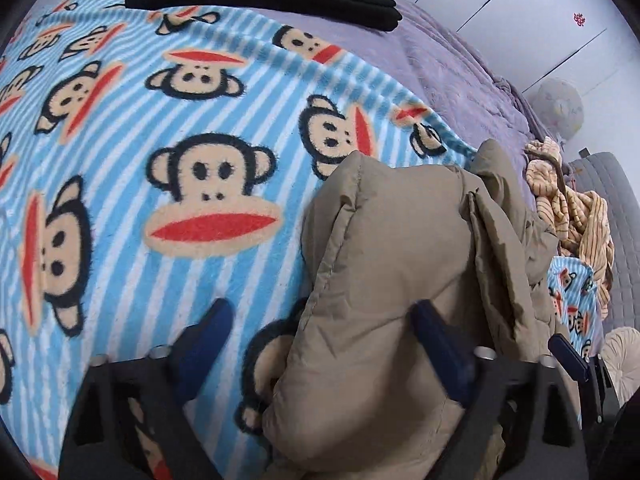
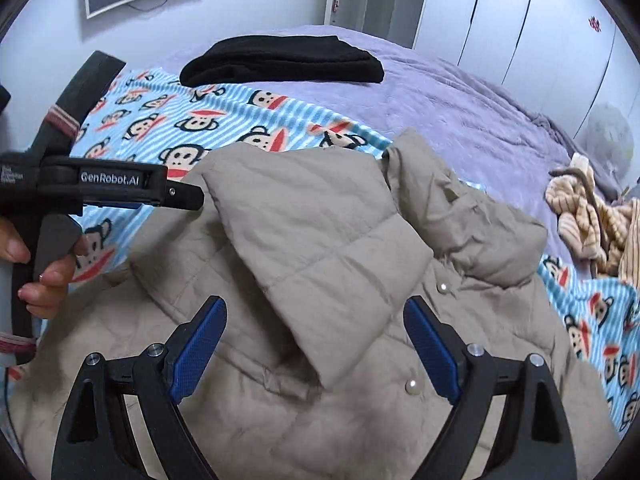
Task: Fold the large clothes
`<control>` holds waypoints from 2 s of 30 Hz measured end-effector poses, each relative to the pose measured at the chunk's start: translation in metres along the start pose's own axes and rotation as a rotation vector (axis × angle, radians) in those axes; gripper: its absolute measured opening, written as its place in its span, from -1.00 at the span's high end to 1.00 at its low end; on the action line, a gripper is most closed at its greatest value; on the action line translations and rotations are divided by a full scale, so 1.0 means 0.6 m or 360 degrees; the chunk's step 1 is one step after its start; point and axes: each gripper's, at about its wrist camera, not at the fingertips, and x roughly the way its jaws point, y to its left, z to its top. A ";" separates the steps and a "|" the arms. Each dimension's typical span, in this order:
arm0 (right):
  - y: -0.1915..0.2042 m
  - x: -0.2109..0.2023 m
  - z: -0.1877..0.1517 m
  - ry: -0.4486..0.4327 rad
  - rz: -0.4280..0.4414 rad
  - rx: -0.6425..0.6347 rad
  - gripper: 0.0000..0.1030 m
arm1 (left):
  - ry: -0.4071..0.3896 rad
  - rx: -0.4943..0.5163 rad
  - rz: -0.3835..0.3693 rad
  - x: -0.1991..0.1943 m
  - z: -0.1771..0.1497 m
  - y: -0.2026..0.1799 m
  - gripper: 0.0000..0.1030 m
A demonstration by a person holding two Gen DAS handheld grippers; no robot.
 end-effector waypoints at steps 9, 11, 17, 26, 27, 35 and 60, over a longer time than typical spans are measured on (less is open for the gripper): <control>-0.200 -0.001 -0.055 -0.0056 0.0053 0.0930 0.92 | -0.0090 0.0309 0.0192 0.012 -0.026 -0.080 0.63; -0.247 0.014 -0.109 0.0016 0.0190 0.1207 0.91 | -0.0097 0.0336 0.0245 0.016 -0.026 -0.087 0.63; -0.301 0.047 -0.234 0.0227 0.0539 0.1771 0.58 | -0.0156 0.0397 0.0471 -0.010 -0.028 -0.095 0.62; -0.350 -0.069 -0.213 0.0038 0.0159 0.1413 0.49 | -0.0238 0.0496 0.0485 -0.063 -0.031 -0.101 0.62; -0.348 -0.060 -0.199 0.0043 0.0187 0.1345 0.49 | -0.0202 0.0499 0.0521 -0.044 -0.037 -0.100 0.61; -0.303 0.064 -0.190 0.0262 0.0178 0.1122 0.59 | -0.0204 0.0595 0.0720 0.025 -0.090 -0.102 0.61; -0.411 -0.133 -0.430 0.0197 0.0321 0.1848 0.08 | 0.0005 0.0809 0.0401 -0.044 -0.272 -0.369 -1.00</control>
